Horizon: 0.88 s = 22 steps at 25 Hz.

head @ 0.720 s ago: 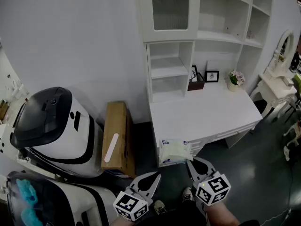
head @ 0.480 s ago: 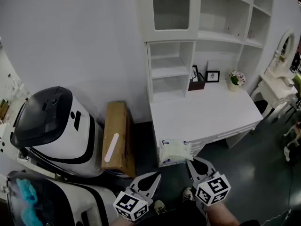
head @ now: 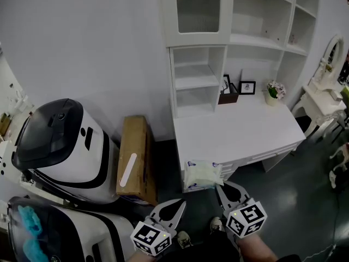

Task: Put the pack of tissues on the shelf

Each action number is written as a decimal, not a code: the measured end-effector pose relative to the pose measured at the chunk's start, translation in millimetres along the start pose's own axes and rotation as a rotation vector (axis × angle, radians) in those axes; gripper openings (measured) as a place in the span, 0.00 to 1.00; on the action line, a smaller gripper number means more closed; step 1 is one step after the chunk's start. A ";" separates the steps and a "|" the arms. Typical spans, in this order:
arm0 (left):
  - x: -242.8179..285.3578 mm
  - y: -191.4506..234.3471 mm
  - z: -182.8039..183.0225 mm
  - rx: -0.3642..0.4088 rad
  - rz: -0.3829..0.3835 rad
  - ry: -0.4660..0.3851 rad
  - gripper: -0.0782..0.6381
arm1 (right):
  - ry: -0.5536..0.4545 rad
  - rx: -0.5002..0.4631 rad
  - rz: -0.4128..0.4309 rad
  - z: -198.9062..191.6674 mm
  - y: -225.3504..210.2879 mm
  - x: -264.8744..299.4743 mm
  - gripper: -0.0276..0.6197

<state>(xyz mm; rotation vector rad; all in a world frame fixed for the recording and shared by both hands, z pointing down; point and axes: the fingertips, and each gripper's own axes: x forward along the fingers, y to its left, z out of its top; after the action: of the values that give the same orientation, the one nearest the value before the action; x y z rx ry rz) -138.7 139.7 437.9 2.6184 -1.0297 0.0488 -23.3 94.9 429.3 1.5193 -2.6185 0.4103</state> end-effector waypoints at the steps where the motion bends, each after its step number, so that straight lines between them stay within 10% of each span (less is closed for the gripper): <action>1: 1.6 -0.6 0.0 -0.001 0.002 0.001 0.11 | 0.002 0.001 0.001 0.2 -1.8 0.0 0.05; 22: 62.5 -22.7 8.7 -0.014 0.064 0.006 0.11 | 0.033 0.004 0.084 16.4 -63.1 7.0 0.05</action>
<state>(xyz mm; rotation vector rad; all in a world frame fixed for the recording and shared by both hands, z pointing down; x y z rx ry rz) -78.1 111.5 432.4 2.5706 -1.1073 0.0640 28.6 54.9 426.7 1.3954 -2.6638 0.4443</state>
